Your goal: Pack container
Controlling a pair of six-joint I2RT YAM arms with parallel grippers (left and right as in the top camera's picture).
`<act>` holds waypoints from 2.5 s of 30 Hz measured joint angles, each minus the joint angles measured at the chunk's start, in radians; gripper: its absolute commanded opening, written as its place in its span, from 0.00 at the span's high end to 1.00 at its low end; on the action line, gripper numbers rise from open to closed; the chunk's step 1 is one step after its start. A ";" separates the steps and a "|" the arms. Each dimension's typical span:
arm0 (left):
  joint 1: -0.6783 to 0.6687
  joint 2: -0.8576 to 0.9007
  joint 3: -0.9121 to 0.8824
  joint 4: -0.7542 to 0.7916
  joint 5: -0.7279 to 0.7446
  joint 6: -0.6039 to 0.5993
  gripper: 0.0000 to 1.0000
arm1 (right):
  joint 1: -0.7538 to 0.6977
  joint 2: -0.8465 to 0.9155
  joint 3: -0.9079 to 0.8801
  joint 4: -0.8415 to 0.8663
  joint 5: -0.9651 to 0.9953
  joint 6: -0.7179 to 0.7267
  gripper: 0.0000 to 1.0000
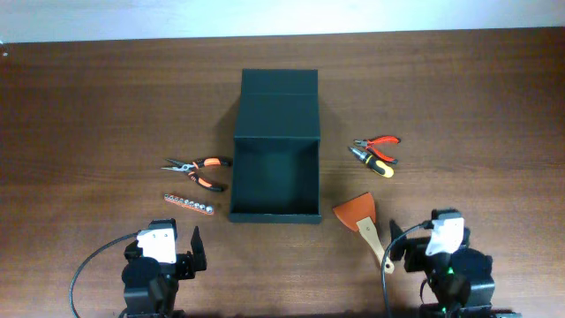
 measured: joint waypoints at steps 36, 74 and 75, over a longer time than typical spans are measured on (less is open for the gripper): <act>0.000 -0.001 -0.003 0.000 0.000 0.000 0.01 | 0.000 1.463 0.923 -0.603 -0.242 -0.007 0.01; 0.000 -0.001 -0.003 0.000 0.000 0.000 0.01 | 0.330 1.616 0.608 -0.367 -0.007 0.251 0.13; 0.000 -0.001 -0.003 0.000 0.000 0.000 0.01 | 0.330 1.616 0.608 -0.365 -0.008 0.255 0.14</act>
